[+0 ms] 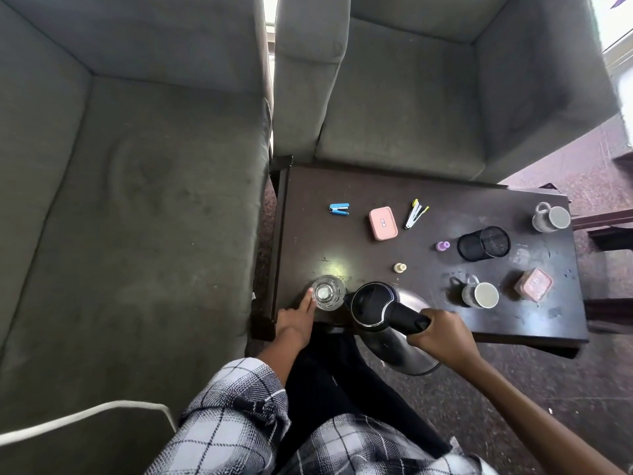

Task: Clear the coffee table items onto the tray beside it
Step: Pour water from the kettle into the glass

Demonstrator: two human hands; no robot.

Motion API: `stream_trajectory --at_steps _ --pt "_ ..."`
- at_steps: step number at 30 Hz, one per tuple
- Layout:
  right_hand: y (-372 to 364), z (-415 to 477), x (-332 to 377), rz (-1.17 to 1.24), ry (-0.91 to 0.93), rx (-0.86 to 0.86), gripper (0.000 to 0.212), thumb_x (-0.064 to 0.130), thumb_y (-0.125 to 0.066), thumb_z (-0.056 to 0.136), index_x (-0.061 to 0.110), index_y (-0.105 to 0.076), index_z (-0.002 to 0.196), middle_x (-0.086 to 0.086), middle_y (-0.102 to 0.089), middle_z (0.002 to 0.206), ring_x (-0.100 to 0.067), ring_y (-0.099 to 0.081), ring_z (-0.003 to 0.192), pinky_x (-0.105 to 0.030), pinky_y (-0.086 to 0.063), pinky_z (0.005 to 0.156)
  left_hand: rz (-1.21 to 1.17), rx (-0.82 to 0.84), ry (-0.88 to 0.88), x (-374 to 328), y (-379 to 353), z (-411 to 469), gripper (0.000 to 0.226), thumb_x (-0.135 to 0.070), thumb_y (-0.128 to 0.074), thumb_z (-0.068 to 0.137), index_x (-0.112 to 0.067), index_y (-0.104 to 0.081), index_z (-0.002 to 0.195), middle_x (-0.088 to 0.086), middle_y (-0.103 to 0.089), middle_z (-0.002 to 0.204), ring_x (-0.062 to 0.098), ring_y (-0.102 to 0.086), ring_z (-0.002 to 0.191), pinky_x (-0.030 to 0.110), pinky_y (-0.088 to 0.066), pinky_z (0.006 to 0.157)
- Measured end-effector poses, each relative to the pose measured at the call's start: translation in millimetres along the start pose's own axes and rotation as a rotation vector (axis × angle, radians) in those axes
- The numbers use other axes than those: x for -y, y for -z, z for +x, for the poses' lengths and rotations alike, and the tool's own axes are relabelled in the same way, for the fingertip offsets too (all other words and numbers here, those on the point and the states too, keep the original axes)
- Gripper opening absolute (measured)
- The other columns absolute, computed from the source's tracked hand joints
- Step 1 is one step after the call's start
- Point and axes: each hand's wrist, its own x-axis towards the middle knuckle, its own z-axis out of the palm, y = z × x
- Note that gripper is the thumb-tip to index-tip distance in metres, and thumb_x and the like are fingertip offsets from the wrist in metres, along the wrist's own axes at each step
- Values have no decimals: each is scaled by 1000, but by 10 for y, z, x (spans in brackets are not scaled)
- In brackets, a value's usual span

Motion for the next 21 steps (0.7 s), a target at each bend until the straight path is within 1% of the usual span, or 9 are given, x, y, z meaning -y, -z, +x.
stream_trajectory --at_steps 8,10,13,18,21 --pt "-10 -1 33 -8 -2 -18 33 20 -70 56 15 -39 48 0 -44 48 -22 -43 51 -26 -27 45 -2 6 -9 -8 12 -5 82 -4 -49 87 -17 3 150 -3 26 155 25 -61 107 37 -45 91" --pt "-9 -2 25 -7 -3 -11 28 21 -70 56 14 -44 49 0 -46 49 -22 -46 52 -26 -29 45 -7 3 -10 -8 19 -3 82 -4 -48 87 -17 2 150 -3 26 155 25 -61 108 37 -45 90" --pt "-7 -6 18 -26 -11 -13 20 22 -70 57 10 -55 57 -2 -52 52 -24 -52 55 -27 -32 47 -2 5 -8 -2 26 6 81 -6 -48 87 -18 2 150 -4 26 155 24 -62 107 36 -44 88" --pt "1 -35 26 -31 -17 -4 26 23 -70 58 15 -46 52 0 -48 50 -24 -50 55 -26 -29 45 -16 8 0 -3 35 16 80 -8 -50 88 -19 0 150 -5 24 155 24 -62 105 37 -43 87" --pt "8 -43 20 -42 -28 1 27 24 -70 58 17 -45 53 -1 -50 52 -26 -52 58 -26 -31 46 -22 7 5 -8 48 23 80 -6 -50 87 -18 -1 150 -5 24 156 23 -62 105 36 -42 88"
